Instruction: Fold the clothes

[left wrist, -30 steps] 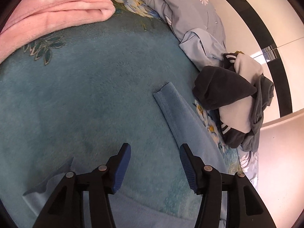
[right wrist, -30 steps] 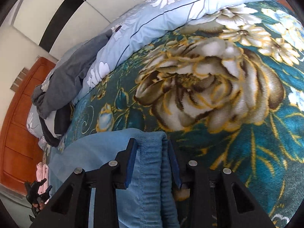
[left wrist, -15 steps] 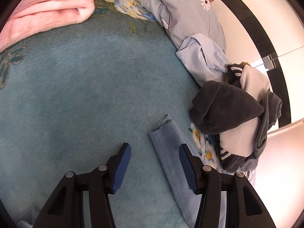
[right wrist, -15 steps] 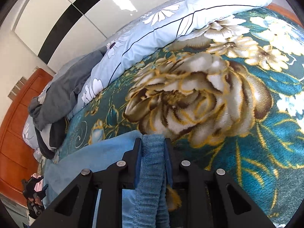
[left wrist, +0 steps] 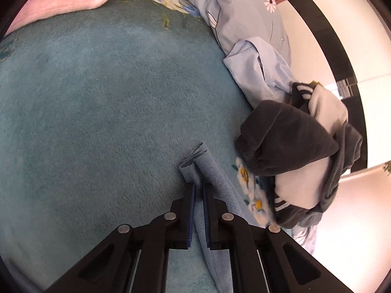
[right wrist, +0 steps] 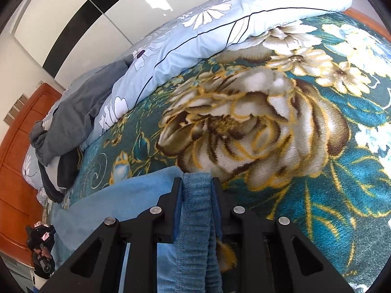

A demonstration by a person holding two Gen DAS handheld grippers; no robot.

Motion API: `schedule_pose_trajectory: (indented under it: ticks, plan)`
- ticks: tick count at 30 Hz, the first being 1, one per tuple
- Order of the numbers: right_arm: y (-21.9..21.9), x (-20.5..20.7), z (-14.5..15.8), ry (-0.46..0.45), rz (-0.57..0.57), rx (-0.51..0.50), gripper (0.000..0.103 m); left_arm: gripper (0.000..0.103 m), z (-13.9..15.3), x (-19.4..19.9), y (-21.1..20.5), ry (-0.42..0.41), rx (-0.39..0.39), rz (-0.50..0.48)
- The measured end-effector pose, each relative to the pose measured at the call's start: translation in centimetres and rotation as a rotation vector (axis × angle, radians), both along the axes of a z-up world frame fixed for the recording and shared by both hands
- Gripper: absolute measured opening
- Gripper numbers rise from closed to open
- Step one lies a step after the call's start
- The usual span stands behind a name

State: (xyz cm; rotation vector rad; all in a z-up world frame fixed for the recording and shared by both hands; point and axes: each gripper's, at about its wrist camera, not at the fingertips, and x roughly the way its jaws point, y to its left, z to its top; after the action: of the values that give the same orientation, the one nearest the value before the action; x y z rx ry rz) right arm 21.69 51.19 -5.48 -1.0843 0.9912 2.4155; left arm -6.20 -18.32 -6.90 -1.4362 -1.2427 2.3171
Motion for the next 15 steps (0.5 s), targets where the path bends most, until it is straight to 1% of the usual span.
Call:
schedule_pose_trajectory:
  ticks: [1,2,3,7,8,9,10,12,15]
  plan:
    - [0.0,0.0,0.0,0.000,0.000,0.000,0.024,0.007,0.1,0.1,-0.2,-0.004,-0.015,0.009]
    - [0.0,0.0,-0.1,-0.001,-0.001,0.000,0.024,0.010,0.1,0.1,-0.2,-0.006,-0.026,0.002]
    - [0.0,-0.1,-0.1,-0.002,-0.003,0.000,0.024,0.011,-0.1,0.1,-0.3,-0.013,-0.034,-0.005]
    - [0.0,0.0,-0.2,-0.001,-0.004,-0.006,0.024,0.011,-0.5,0.1,-0.2,-0.013,-0.012,-0.001]
    - [0.0,0.0,-0.2,0.000,-0.004,-0.007,0.024,0.007,-0.6,0.1,-0.1,-0.009,-0.008,0.002]
    - [0.1,0.0,-0.2,0.000,-0.004,-0.009,0.024,0.007,-0.4,0.1,0.1,-0.001,-0.016,-0.001]
    - [0.1,0.0,-0.3,0.001,-0.006,-0.012,0.024,0.004,-0.3,0.0,0.3,0.007,-0.025,-0.004]
    - [0.1,0.0,-0.2,0.000,-0.006,-0.011,0.024,0.003,0.8,0.4,0.3,0.047,-0.038,0.007]
    - [0.1,0.0,-0.2,0.002,-0.008,-0.010,0.024,0.003,4.0,1.7,-0.7,0.156,-0.045,0.026]
